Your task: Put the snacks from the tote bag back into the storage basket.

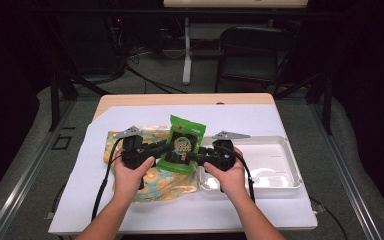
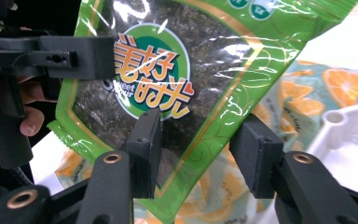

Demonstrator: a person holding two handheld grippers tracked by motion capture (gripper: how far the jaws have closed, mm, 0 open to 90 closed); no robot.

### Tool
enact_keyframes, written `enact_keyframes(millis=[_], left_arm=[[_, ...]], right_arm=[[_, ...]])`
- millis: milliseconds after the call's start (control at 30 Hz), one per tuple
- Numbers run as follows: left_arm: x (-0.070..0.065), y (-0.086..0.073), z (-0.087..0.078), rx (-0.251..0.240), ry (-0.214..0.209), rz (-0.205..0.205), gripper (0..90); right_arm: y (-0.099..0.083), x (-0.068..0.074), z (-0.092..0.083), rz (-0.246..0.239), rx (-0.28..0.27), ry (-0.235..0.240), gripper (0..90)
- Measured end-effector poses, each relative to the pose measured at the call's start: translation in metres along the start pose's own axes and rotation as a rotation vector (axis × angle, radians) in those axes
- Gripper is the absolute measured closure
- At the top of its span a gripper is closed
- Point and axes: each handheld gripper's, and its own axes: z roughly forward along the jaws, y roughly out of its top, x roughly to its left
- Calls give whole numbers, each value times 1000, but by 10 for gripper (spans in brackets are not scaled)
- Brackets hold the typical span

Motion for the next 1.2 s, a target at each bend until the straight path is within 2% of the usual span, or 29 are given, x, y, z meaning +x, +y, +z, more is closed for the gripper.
enact_keyframes(millis=[267, 600, 733, 833, 1000, 1200], left_arm=[[-6, 5, 15, 47, -12, 5, 713], [-22, 12, 42, 59, -28, 28, 712], [-28, 14, 52, 64, -11, 55, 709], [-29, 13, 57, 67, -9, 56, 704], [-28, 14, 62, 69, -5, 51, 697], [-27, 13, 69, 81, 8, 57, 693]], right_arm=[[1, -9, -15, 34, -47, -25, 583], [5, -23, -40, 75, -105, -76, 638], [7, -29, -48, 76, -112, -101, 664], [8, -30, -51, 71, -114, -126, 683], [8, -35, -55, 80, -130, -141, 739], [6, -41, -56, 84, -114, -159, 786]])
